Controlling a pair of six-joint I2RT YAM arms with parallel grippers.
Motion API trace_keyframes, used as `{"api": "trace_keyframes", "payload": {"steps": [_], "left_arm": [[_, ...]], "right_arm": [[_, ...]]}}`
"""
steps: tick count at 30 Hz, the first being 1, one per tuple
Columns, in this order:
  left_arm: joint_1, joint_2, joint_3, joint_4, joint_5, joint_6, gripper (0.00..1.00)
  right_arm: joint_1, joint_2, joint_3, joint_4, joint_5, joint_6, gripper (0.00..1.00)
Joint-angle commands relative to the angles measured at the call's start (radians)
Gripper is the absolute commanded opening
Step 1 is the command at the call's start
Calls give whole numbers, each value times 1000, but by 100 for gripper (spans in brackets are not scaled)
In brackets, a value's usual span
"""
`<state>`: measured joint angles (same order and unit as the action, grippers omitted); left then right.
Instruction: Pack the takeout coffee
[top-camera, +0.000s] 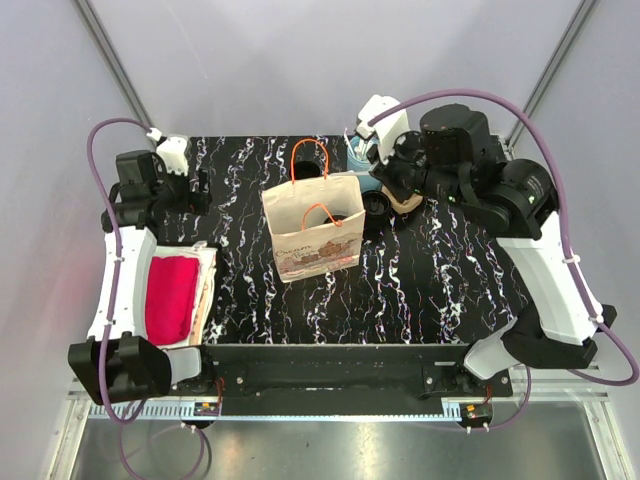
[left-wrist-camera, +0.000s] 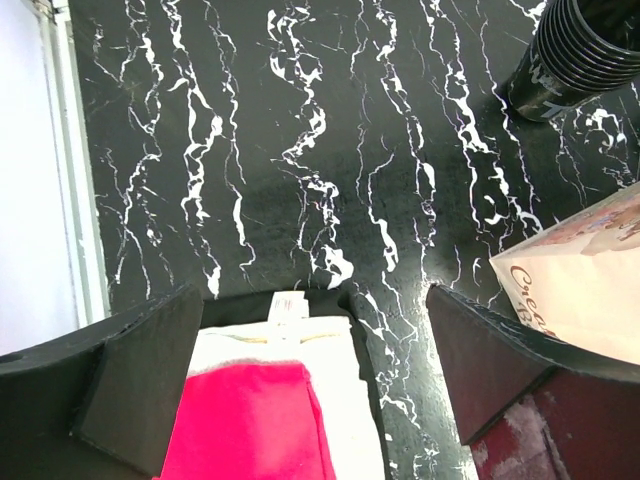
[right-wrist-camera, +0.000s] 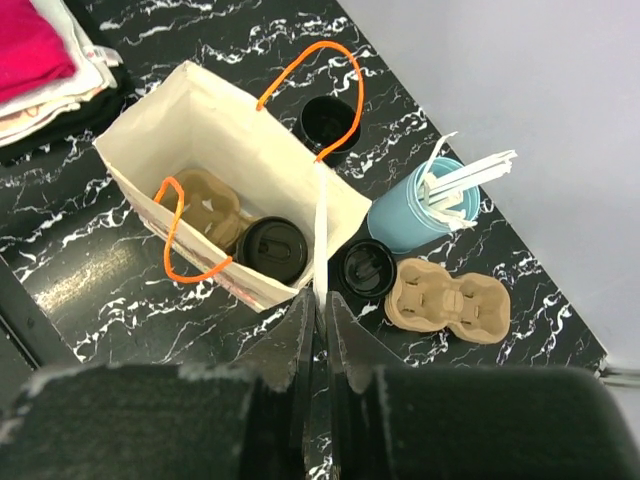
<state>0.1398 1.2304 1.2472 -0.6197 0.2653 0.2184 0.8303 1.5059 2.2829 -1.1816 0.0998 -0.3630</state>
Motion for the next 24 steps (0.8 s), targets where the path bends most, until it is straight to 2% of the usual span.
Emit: {"api": "trace_keyframes", "payload": {"steps": [1, 8, 13, 17, 24], "left_arm": [[23, -60, -21, 92, 31, -13, 99], [44, -81, -51, 103, 57, -14, 99], [49, -89, -58, 104, 77, -19, 99], [60, -92, -66, 104, 87, -20, 99], [69, -97, -75, 110, 109, -24, 99]], "right_arm": [[53, 8, 12, -27, 54, -25, 11], [142, 62, -39, -24, 80, -33, 11], [204, 155, -46, 26, 210, -74, 11], [219, 227, 4, 60, 274, -109, 11], [224, 368, 179, 8, 267, -162, 10]]}}
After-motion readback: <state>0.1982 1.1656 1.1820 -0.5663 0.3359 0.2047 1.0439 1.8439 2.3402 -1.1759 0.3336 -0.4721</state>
